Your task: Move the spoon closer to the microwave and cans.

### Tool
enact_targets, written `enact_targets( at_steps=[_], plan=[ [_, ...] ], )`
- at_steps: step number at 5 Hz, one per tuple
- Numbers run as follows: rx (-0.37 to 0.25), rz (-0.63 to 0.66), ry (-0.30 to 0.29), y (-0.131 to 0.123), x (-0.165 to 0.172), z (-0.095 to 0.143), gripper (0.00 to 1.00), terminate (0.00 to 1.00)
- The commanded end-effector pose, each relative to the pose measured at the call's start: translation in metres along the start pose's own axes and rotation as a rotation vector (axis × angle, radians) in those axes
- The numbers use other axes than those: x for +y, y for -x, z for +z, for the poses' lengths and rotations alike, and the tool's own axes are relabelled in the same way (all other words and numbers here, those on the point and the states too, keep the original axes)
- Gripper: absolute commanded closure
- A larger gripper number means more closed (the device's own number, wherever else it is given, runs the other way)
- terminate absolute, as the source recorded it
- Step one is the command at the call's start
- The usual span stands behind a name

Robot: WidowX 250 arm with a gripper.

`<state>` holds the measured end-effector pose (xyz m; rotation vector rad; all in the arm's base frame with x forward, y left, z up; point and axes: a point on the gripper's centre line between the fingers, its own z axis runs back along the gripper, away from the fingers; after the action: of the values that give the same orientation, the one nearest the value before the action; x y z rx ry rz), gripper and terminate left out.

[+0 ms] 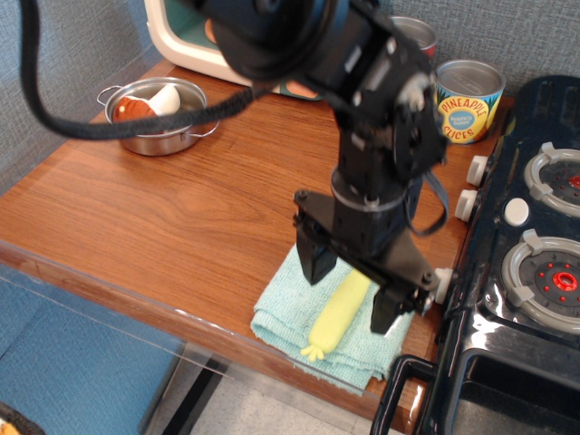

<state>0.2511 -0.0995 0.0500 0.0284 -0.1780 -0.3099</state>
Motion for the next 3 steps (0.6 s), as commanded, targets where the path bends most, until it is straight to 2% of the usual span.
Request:
enact_targets(
  at_steps=[1,3],
  plan=[
    [-0.033,-0.019,-0.021,0.008,-0.013,0.000,0.00,0.00],
    [-0.007,0.042,-0.044,0.010,0.002,-0.007,0.00,0.00]
  ],
)
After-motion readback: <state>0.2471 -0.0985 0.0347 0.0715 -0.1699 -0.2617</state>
